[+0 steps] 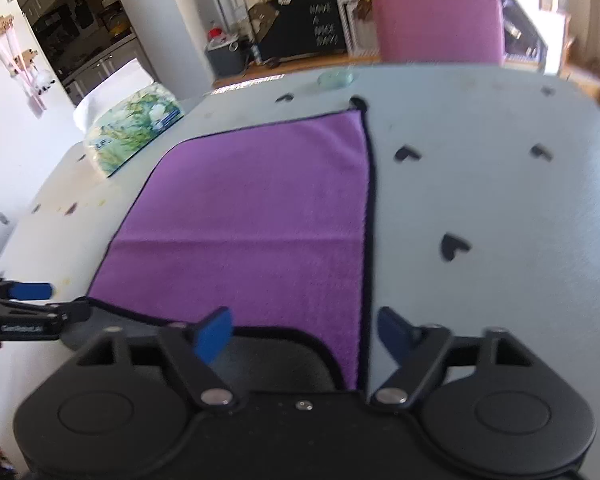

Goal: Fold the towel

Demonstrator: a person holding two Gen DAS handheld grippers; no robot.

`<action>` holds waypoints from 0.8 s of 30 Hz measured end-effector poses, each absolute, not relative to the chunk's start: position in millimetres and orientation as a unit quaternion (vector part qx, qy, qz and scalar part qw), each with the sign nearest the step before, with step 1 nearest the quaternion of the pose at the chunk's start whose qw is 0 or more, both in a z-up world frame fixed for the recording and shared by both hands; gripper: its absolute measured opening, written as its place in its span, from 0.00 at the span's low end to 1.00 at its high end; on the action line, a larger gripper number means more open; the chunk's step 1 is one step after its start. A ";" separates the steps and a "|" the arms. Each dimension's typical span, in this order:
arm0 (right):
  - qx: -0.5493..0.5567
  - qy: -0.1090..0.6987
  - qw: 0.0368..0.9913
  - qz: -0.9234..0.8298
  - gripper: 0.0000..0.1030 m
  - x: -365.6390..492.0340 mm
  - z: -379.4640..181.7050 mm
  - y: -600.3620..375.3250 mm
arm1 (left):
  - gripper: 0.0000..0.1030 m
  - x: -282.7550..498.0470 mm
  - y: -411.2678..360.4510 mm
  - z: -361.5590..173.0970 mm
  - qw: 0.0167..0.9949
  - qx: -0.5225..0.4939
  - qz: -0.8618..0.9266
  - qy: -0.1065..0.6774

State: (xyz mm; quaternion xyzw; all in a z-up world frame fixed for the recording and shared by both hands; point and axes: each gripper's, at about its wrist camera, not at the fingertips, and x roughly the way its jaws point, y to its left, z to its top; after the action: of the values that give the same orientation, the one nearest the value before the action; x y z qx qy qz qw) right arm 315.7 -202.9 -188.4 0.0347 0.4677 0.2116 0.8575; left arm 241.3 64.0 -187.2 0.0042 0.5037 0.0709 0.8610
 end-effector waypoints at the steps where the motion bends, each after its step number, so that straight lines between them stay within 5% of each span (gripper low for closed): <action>1: 0.038 0.472 0.853 0.217 0.65 316.3 -189.2 -202.9 | 0.65 241.6 64.8 -187.2 0.860 0.001 0.069 0.505; 24: -0.030 0.524 0.816 0.242 0.37 311.7 -201.5 -199.8 | 0.33 239.4 69.2 -190.9 0.840 -0.041 0.013 0.540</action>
State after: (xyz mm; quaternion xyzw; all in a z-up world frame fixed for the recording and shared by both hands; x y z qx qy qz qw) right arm 311.7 -199.8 -201.5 -0.0296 0.5239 0.2423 0.8160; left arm 239.4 69.2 -190.9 -0.0414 0.5404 0.0132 0.8403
